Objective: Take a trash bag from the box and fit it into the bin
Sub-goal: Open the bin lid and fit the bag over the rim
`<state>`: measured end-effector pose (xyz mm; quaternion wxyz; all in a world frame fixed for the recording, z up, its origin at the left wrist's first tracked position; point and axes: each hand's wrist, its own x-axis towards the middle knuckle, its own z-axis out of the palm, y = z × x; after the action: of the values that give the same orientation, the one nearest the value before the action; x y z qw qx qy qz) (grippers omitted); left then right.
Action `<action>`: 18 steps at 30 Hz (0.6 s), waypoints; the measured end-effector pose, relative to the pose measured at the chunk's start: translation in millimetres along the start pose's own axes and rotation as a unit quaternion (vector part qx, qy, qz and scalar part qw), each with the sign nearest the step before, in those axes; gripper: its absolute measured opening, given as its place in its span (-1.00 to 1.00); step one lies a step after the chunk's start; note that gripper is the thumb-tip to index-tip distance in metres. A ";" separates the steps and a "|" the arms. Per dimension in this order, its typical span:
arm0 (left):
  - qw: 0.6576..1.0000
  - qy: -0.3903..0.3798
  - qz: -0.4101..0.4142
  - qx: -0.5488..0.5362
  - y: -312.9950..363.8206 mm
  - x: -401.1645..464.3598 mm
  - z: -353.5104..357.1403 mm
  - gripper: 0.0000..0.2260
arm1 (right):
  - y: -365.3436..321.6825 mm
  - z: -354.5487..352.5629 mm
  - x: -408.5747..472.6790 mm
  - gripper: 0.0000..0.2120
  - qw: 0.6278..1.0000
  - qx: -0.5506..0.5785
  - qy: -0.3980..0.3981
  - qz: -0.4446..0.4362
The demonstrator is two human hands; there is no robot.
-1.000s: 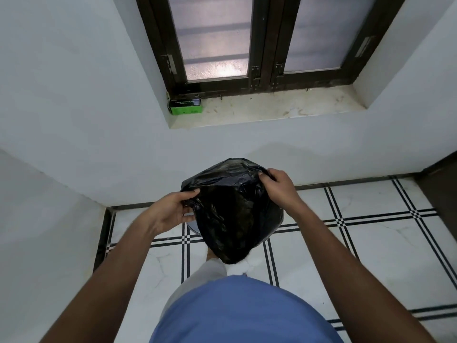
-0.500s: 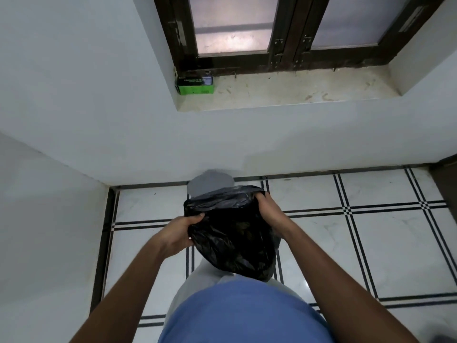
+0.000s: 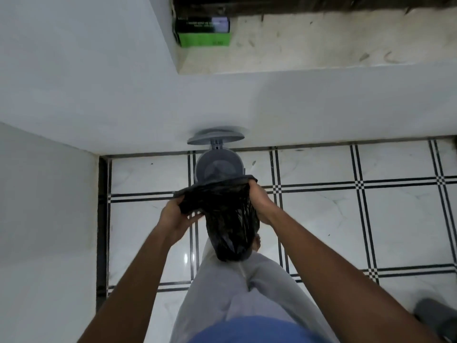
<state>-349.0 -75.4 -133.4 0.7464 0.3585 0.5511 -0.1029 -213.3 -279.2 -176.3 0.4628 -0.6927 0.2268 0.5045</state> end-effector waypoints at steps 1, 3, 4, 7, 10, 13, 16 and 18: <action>1.000 0.011 0.011 0.002 6.5 11.3 -1.4 -0.70 | -5.0 2.6 13.5 -0.40 1.000 -0.003 0.003 -0.003; 0.999 0.031 0.020 0.030 17.3 35.9 -3.6 -0.72 | -12.1 8.6 45.1 -0.35 1.000 -0.008 0.013 0.000; 0.998 0.045 0.020 0.043 23.8 45.4 -3.3 -0.74 | -11.5 9.6 64.2 -0.32 1.000 -0.011 0.019 0.000; 0.994 0.070 0.019 0.076 35.5 82.4 0.4 -0.76 | -9.1 16.4 112.5 -0.28 0.999 -0.020 0.024 0.014; 0.993 0.066 0.011 0.094 39.0 121.9 -0.7 -0.81 | -11.5 23.2 148.4 -0.28 0.999 -0.017 0.029 0.023; 0.993 0.074 -0.003 0.095 33.1 170.5 -5.0 -0.84 | -8.7 30.9 192.1 -0.31 0.999 -0.027 0.032 0.023; 0.993 0.076 -0.020 0.093 19.5 223.5 -11.8 -0.81 | -6.2 40.2 238.4 -0.36 0.999 -0.030 0.037 0.013; 0.993 0.078 -0.027 0.086 10.6 256.0 -18.2 -0.76 | -4.8 44.2 268.4 -0.38 0.998 -0.040 0.039 0.009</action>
<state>-261.8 6.0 -360.9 0.6645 0.4134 0.6063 -0.1412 -127.0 -197.5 -421.0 0.4210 -0.7279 0.2305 0.4896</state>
